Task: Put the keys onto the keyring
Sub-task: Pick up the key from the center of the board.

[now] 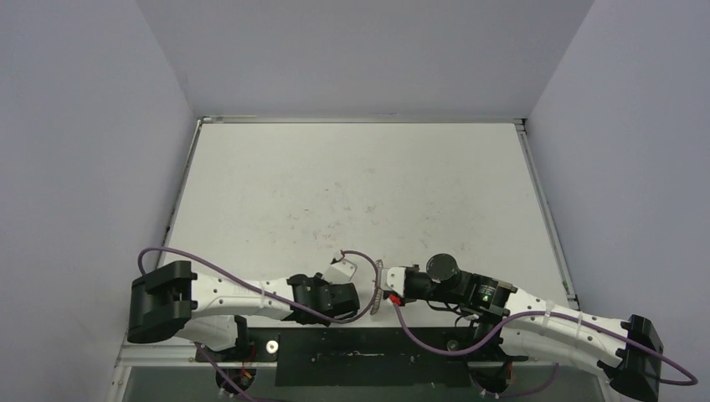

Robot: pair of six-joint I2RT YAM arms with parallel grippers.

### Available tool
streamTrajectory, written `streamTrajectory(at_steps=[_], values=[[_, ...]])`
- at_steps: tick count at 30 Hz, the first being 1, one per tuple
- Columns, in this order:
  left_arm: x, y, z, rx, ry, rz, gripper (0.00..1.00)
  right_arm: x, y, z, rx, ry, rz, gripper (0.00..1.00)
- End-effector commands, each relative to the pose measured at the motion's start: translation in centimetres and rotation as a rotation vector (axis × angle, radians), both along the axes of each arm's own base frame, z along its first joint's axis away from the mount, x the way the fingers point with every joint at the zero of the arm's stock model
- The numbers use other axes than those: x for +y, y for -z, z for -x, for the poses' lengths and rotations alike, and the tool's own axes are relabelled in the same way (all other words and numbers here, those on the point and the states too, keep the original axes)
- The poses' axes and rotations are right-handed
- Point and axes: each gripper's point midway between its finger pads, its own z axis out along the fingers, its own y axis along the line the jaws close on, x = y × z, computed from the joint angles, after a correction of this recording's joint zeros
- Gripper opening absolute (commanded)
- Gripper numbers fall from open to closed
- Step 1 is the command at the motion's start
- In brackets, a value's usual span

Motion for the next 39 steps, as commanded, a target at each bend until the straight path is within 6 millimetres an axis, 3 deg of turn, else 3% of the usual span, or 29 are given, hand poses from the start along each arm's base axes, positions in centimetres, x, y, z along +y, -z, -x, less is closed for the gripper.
streamTrajectory(at_steps=[1,11,18,26,31,37,39], values=[[-1.8,-0.8,-0.4,-0.009,0.001,0.003,0.33,0.8,-2.2,-0.1,-0.020,-0.007,-0.074,0.00],[-1.9,-0.4,-0.5,-0.010,-0.002,-0.026,0.20,0.7,-2.2,-0.1,-0.026,-0.005,-0.073,0.00],[-1.1,-0.6,-0.5,-0.017,-0.039,-0.033,0.25,0.8,-2.3,0.0,-0.027,-0.013,-0.077,0.00],[-1.1,0.3,0.0,0.015,-0.044,-0.036,0.21,0.9,-2.4,0.0,-0.027,-0.016,-0.077,0.00],[-0.6,0.0,-0.1,0.007,-0.067,-0.040,0.13,0.9,-2.4,0.1,-0.025,-0.021,-0.077,0.00],[0.0,-1.7,-0.8,-0.028,-0.083,-0.008,0.00,0.9,-2.4,0.2,-0.022,-0.027,-0.077,0.00],[0.2,-2.0,-1.0,-0.027,-0.083,0.008,0.00,0.9,-2.4,0.2,-0.023,-0.028,-0.079,0.00]])
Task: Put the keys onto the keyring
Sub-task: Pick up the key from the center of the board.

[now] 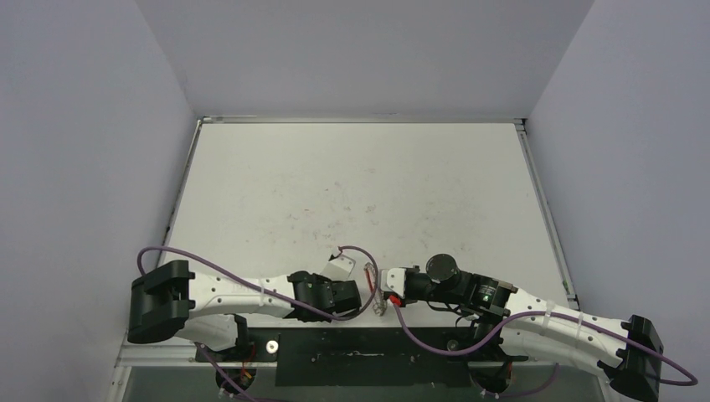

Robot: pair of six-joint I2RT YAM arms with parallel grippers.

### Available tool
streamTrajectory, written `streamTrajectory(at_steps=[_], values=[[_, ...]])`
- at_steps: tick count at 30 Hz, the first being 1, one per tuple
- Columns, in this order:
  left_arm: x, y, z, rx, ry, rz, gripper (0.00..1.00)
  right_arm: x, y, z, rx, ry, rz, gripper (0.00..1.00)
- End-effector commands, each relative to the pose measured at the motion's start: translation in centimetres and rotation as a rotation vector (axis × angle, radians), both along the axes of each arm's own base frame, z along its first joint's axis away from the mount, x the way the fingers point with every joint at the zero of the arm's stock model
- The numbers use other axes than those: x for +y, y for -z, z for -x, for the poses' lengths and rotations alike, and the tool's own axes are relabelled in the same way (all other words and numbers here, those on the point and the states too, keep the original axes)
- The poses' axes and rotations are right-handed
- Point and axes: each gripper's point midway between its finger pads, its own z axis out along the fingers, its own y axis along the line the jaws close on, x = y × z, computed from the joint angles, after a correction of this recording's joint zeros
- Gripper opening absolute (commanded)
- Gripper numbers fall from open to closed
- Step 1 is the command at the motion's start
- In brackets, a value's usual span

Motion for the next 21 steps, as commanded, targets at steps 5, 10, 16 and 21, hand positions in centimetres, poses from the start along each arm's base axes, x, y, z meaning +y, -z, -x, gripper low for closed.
streamTrajectory(at_steps=[5,10,16,21], values=[[0.0,-2.0,-1.4,-0.002,-0.016,0.107,0.00,1.1,-2.8,0.0,-0.032,-0.021,-0.094,0.00],[0.1,-2.3,-1.5,0.036,-0.036,0.188,0.00,1.0,-2.7,0.0,-0.031,-0.020,-0.092,0.00],[-1.2,-4.1,-2.0,0.045,-0.050,0.385,0.00,1.4,-2.7,0.1,-0.022,-0.031,-0.102,0.00],[-2.3,-7.4,-3.4,0.006,-0.056,0.574,0.00,2.0,-2.8,0.3,0.001,-0.044,-0.109,0.00]])
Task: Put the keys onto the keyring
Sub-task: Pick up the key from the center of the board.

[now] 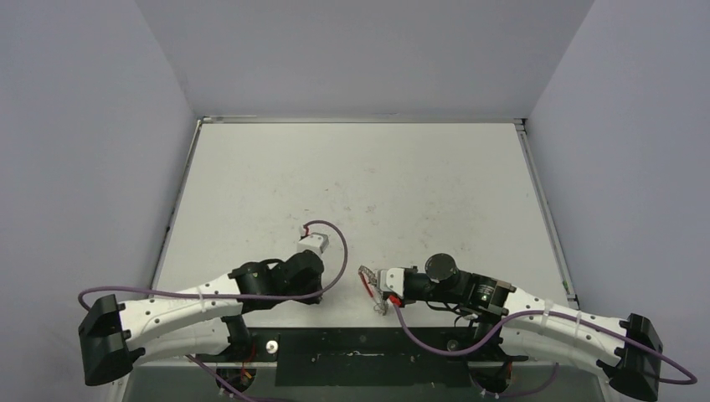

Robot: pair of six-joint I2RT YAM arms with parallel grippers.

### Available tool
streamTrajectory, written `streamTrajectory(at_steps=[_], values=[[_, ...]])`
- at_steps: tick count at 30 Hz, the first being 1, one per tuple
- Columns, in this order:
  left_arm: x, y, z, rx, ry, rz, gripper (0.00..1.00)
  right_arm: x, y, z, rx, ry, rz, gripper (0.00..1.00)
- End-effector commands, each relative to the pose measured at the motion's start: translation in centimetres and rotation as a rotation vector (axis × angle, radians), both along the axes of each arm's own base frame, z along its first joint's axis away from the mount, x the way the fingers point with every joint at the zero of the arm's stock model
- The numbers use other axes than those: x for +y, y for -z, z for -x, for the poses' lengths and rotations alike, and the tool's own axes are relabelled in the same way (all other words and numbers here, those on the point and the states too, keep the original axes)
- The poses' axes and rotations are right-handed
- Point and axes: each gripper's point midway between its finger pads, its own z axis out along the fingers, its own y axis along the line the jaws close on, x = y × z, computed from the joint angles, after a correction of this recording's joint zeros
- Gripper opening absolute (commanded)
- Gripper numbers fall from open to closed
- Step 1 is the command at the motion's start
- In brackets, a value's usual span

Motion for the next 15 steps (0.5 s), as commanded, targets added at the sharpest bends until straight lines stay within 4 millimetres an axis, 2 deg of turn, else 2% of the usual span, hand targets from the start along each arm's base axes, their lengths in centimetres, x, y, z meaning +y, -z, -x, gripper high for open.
streamTrajectory(at_steps=[1,4,8,15], values=[[-2.6,-4.1,-1.5,-0.060,0.021,0.226,0.00,1.7,-2.5,0.0,-0.002,-0.022,-0.091,0.00],[-2.5,-5.5,-2.3,-0.082,0.021,0.276,0.00,2.0,-2.7,-0.2,0.040,0.010,-0.106,0.00],[-2.3,-6.3,-3.1,-0.088,0.016,0.301,0.00,2.6,-3.1,-0.8,0.103,0.072,-0.141,0.00],[-2.8,-7.8,-4.5,-0.121,0.055,0.359,0.00,3.7,-2.1,-2.3,0.227,0.181,-0.116,0.00]])
